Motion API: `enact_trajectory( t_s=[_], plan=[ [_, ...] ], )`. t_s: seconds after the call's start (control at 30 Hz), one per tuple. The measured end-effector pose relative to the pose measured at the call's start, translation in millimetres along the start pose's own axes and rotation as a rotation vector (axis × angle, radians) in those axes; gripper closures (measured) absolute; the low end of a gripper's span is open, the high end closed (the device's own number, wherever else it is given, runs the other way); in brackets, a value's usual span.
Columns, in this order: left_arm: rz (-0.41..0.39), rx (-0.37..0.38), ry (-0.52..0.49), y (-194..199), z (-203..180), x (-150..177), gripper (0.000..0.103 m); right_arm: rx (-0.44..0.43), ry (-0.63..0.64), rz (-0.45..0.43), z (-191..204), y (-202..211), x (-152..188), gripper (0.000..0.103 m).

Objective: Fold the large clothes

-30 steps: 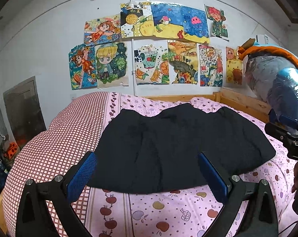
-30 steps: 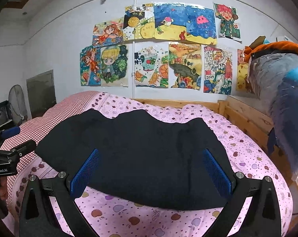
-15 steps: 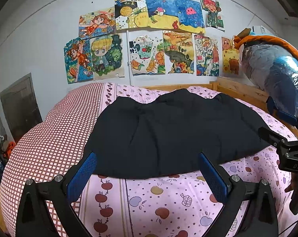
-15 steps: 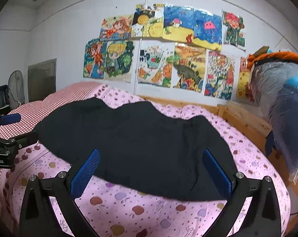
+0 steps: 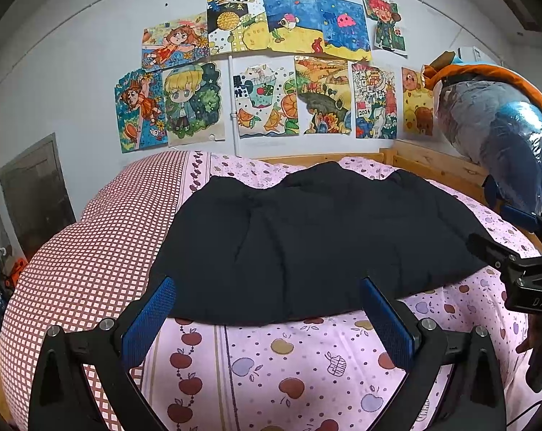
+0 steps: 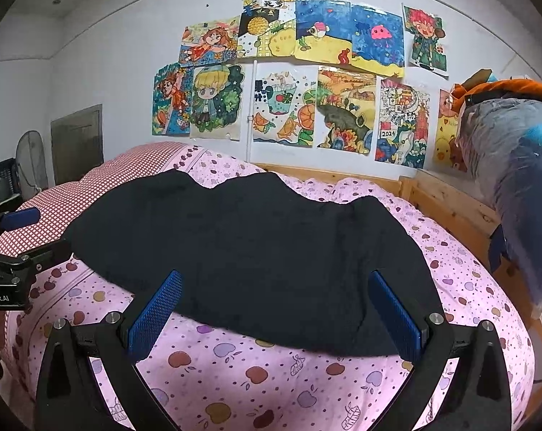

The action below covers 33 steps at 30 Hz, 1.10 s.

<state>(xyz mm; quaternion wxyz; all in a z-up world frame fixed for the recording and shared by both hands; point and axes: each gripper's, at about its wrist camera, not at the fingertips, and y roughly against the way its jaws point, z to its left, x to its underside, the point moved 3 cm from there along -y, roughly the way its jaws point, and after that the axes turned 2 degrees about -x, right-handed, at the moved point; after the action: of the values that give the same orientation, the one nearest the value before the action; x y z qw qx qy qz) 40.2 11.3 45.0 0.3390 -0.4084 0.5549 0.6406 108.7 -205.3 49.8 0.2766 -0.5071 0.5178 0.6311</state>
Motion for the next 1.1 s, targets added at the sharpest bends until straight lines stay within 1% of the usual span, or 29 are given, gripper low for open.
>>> enact_trajectory(
  t_s=[0.8, 1.03, 1.1],
  plan=[
    [0.004, -0.001, 0.003, -0.5, -0.8, 0.1, 0.000, -0.012, -0.014, 0.018, 2.1, -4.5, 2.2, 0.001],
    [0.027, -0.007, 0.021, -3.8, -1.8, 5.7, 0.000, -0.012, -0.026, 0.028, 0.4, -6.8, 3.7, 0.001],
    [0.022, -0.006, 0.020, -2.5, -2.6, 6.5, 0.000, -0.011, -0.030, 0.032, 0.5, -7.3, 3.9, 0.001]
  ],
)
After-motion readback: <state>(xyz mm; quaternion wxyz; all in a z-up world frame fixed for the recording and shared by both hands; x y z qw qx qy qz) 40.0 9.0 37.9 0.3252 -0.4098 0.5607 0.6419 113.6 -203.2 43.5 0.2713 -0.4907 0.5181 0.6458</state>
